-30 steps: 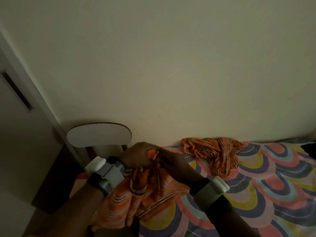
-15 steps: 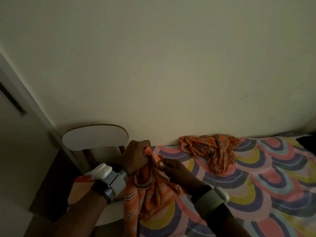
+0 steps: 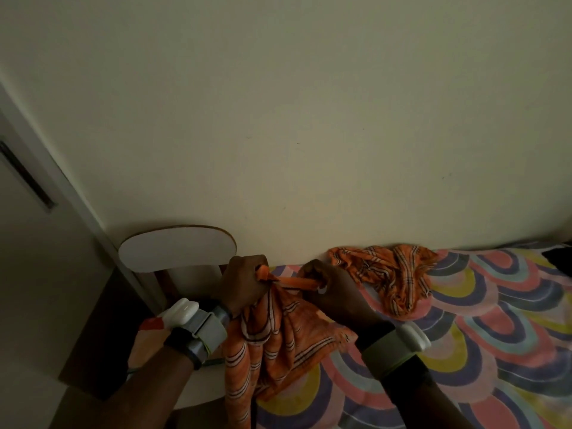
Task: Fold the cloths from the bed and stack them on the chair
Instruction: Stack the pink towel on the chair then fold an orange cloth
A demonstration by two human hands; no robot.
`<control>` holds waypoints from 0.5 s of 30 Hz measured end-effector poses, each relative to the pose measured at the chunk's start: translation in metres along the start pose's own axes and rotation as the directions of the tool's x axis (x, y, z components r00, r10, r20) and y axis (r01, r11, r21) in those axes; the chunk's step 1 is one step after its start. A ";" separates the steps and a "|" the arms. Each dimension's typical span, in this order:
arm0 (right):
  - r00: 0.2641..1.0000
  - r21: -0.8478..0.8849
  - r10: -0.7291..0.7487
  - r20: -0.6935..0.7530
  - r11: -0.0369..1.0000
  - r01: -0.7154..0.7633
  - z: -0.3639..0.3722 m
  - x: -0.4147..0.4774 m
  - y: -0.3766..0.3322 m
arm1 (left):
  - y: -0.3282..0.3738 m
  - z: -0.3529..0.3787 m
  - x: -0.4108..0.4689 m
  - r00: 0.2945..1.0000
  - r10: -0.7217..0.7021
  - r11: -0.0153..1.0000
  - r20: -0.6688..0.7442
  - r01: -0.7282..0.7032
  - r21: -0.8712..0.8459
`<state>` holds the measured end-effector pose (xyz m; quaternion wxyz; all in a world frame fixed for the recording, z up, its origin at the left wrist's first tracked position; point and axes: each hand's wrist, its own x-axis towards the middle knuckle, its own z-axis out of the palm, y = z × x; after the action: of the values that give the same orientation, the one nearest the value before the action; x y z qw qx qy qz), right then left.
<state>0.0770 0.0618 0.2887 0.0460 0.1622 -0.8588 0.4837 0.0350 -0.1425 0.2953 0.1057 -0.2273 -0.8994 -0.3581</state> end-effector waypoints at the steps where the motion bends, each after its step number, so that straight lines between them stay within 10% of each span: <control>1: 1.000 -0.037 -0.018 -0.015 0.999 0.018 -0.001 -0.001 0.002 | -0.001 0.000 0.000 1.000 -0.002 1.000 -0.006 0.002 0.001; 15: 0.954 -0.021 0.079 -0.290 0.996 -0.089 0.012 -0.007 0.005 | -0.004 0.003 0.002 0.998 -0.008 1.000 0.062 0.008 0.002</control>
<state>0.0833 0.0561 0.2768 0.1529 0.0523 -0.8570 0.4893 0.0314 -0.1422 0.2913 0.0765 -0.2345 -0.9034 -0.3506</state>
